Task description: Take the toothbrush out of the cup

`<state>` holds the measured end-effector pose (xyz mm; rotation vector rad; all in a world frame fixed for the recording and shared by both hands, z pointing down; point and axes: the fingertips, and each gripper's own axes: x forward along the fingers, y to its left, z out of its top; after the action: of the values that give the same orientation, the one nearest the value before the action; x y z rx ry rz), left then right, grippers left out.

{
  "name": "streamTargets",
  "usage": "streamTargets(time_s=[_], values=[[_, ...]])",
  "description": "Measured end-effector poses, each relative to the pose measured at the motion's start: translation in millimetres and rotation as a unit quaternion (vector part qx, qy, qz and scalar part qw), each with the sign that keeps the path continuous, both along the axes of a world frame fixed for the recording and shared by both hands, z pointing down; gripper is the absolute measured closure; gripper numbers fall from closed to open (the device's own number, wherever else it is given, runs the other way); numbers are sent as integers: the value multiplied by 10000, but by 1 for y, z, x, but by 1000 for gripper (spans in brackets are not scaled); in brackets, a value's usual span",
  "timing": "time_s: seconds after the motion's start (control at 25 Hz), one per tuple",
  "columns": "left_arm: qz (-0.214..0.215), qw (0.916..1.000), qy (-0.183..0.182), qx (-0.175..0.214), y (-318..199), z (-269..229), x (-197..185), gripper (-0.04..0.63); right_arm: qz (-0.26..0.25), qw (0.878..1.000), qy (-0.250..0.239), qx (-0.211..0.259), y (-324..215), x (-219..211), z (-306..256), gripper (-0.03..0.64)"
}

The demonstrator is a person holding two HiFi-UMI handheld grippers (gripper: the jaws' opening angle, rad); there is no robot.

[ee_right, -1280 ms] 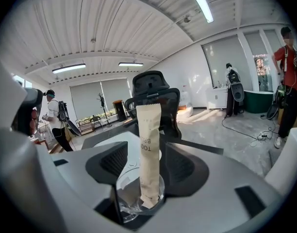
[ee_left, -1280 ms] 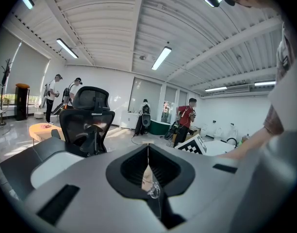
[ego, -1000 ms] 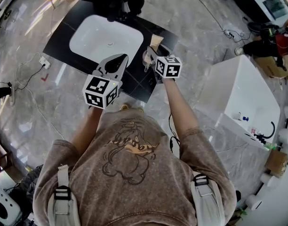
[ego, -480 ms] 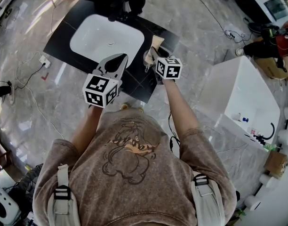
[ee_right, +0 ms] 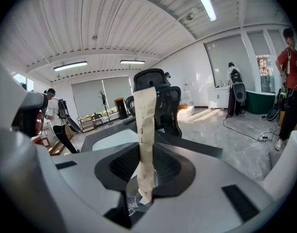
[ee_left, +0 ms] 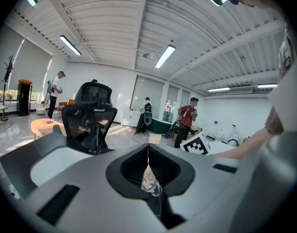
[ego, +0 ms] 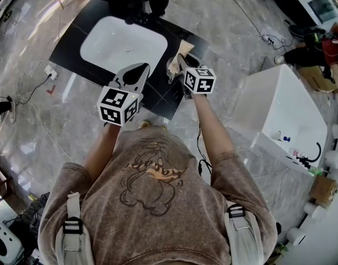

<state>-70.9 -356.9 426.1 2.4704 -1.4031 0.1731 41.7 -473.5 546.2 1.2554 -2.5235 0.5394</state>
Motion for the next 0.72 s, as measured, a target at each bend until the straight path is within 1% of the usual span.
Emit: streamTargets(time_s=[0.2,0.52,0.72], values=[[46,10000,10,-39,-1,5,3,578,-60,9997,-24,234,2,2,-23,522],[84,9999,93,-72,-2,4,4,578,68,9963,-172,844,15,19,-100,523],[144,9997,163,-110,-3,7,6,578,163,9944,-213,1018,29,29,-132,523]])
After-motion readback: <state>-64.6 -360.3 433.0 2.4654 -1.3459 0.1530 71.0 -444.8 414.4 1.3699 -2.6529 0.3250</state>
